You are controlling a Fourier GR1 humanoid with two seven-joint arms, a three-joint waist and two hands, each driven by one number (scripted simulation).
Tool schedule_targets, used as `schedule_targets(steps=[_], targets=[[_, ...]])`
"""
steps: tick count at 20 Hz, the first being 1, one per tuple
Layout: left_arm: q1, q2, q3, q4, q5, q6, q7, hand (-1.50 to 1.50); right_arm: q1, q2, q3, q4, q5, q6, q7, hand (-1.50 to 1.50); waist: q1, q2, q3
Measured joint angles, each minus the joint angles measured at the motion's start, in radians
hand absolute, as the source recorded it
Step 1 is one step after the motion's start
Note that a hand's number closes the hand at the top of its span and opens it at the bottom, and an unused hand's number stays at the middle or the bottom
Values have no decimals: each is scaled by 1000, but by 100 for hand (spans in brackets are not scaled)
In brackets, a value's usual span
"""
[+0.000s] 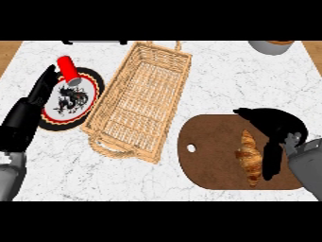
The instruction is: Pick the croissant from the cutting board and place it in the basket
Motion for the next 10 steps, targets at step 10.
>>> schedule_targets(steps=[10], targets=[[-27,-36,61,32,-40,-51,-2,0,62,102,-56,46,184,-21,-99,-150,-1,0,0]])
